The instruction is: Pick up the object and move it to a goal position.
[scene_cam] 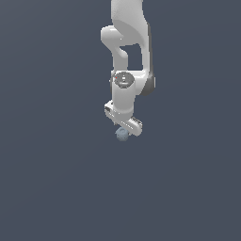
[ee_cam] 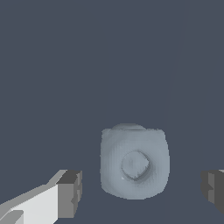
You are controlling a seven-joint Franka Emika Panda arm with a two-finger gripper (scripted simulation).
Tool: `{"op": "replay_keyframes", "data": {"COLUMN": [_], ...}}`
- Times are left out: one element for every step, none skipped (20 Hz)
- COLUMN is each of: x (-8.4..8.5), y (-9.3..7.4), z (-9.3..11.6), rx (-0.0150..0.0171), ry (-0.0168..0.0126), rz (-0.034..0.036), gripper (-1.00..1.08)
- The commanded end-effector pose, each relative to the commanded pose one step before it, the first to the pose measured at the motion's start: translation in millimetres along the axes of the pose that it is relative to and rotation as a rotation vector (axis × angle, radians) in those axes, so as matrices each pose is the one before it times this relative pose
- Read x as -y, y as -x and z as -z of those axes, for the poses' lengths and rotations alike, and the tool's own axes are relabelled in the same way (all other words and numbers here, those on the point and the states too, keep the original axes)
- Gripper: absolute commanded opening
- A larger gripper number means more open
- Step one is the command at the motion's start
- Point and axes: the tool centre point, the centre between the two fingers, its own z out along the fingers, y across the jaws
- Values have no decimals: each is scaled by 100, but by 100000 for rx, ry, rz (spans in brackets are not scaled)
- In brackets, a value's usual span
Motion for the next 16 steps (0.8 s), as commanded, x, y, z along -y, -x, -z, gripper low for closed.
{"op": "replay_keyframes", "data": {"x": [-51,28,1,1,2,-26,3,-25,4,-36,6,-32,-18,14,17,-10], "y": [47,-23,2,6,11,-10,20,0,29,-2,36,-3,-1,15,6,-27], "z": [-61,31,-34,-101,-167,-232,-299,-362,-426,-486,-545,-524,-459,-393,-325,-256], "rx": [-34,30,0,0,0,-4,0,-5,0,-8,0,-8,-5,0,0,0], "ry": [13,2,0,0,0,2,0,3,0,5,0,5,1,0,0,-8], "rz": [-770,467,0,0,0,-69,0,-69,0,-97,0,-97,-69,0,0,-69], "gripper": [100,100,100,100,100,100,100,100,100,100,100,100,100,100,100,100]}}
